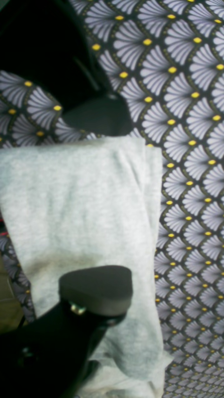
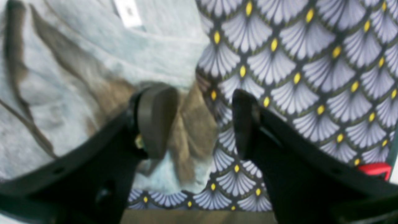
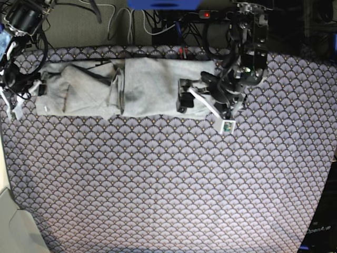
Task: Fold the T-shirt properly
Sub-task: 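Release the folded end with the left gripper and hold the strip flat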
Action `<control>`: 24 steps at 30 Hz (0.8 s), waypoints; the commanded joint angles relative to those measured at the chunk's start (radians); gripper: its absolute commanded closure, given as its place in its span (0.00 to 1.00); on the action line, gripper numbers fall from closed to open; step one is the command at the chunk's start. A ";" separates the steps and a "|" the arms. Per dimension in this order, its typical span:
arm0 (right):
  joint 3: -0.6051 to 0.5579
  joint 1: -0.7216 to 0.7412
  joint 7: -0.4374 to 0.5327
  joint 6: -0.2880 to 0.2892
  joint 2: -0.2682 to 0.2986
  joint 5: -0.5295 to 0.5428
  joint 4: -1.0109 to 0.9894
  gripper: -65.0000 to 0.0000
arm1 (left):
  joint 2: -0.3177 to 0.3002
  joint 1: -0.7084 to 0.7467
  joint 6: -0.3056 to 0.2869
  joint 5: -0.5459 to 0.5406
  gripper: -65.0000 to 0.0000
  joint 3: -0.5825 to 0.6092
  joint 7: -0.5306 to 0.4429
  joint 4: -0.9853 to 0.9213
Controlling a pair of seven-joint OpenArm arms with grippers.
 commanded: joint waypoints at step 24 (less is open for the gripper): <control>0.022 0.058 0.005 0.000 0.010 0.009 -0.019 0.48 | 0.000 -0.008 -0.004 -0.011 0.00 0.001 -0.014 0.016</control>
